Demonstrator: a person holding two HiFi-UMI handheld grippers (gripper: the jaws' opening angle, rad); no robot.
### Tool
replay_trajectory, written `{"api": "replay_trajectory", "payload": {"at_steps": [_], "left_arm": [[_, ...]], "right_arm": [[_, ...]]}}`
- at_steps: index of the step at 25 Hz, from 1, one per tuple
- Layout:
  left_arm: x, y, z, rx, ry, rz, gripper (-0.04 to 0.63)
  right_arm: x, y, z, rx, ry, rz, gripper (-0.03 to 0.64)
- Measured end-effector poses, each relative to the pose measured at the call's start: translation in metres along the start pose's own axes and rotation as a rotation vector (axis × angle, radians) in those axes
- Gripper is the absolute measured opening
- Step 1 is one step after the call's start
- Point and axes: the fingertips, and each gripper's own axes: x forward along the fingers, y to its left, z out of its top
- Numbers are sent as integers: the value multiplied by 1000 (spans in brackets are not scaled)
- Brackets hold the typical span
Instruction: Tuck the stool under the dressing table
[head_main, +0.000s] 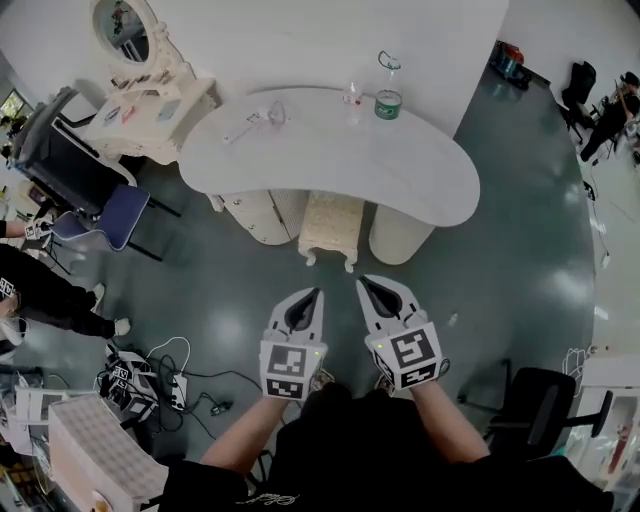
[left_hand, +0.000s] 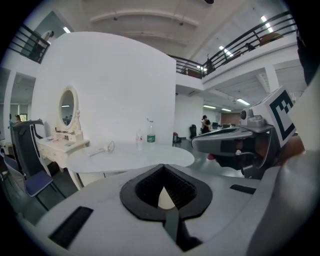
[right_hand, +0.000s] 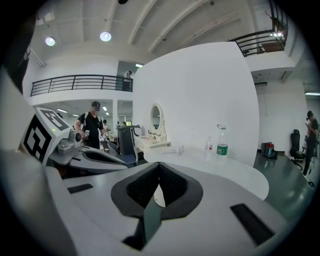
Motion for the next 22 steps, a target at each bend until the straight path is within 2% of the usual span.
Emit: {"api": "replay_trajectory", "payload": {"at_steps": [3,8,22], "left_arm": [[0,-21,-4,14,8,-2,3],[-2,-37,17,16,-32,30,3],[2,-69,29,27,-53,32,3]], "right_arm": [[-13,4,-2,-3,-8,42,6],[-31,6,5,-4,-37,77,6],[-59,-19,7,-22,-68,60,6]]}}
